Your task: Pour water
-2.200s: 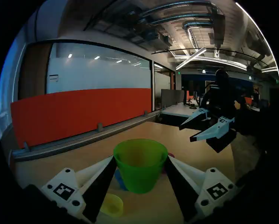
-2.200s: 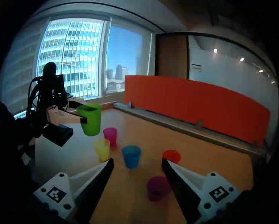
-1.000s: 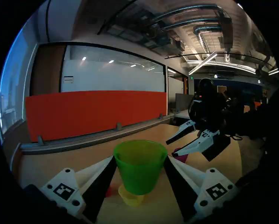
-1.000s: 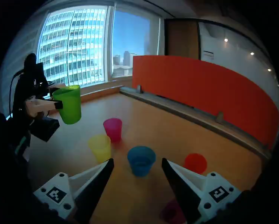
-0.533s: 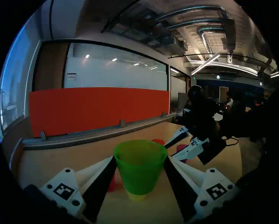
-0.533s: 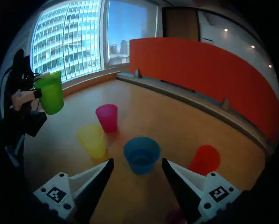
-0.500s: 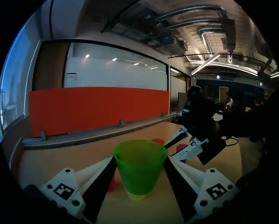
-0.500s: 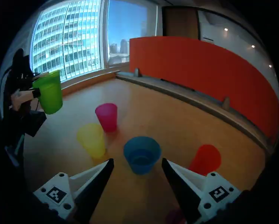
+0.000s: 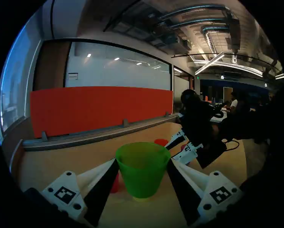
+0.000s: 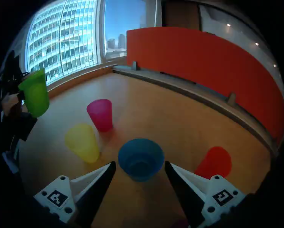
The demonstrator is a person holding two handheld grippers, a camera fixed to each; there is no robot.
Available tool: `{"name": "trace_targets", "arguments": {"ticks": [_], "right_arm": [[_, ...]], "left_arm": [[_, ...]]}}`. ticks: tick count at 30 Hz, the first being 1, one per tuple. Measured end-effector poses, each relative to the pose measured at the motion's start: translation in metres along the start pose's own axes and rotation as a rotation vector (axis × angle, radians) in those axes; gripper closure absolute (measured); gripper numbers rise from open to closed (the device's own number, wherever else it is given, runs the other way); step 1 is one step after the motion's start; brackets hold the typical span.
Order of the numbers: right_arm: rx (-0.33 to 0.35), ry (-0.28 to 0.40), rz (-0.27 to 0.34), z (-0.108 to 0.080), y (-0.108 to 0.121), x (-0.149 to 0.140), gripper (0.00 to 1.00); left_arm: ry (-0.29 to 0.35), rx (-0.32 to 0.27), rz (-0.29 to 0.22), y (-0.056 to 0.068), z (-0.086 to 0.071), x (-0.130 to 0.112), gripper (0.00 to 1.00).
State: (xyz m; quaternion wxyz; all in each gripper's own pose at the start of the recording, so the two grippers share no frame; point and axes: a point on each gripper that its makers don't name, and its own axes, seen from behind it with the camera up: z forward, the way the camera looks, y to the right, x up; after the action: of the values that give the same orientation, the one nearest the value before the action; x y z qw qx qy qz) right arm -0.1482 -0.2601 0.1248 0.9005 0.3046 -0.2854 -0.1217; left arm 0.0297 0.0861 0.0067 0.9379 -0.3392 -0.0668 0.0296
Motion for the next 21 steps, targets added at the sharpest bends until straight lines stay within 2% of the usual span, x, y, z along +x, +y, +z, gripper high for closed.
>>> {"name": "trace_targets", "arguments": {"ticks": [16,21], "right_arm": [[-0.017,-0.033,0.002,0.026,0.000,-0.001,0.00],[-0.028,-0.034,-0.012,0.029,0.001,-0.002,0.07]], "left_arm": [[-0.007,0.008,0.008,-0.001,0.000,-0.002,0.14],[-0.010,0.009,0.008,-0.002,-0.001,-0.002,0.14]]}}
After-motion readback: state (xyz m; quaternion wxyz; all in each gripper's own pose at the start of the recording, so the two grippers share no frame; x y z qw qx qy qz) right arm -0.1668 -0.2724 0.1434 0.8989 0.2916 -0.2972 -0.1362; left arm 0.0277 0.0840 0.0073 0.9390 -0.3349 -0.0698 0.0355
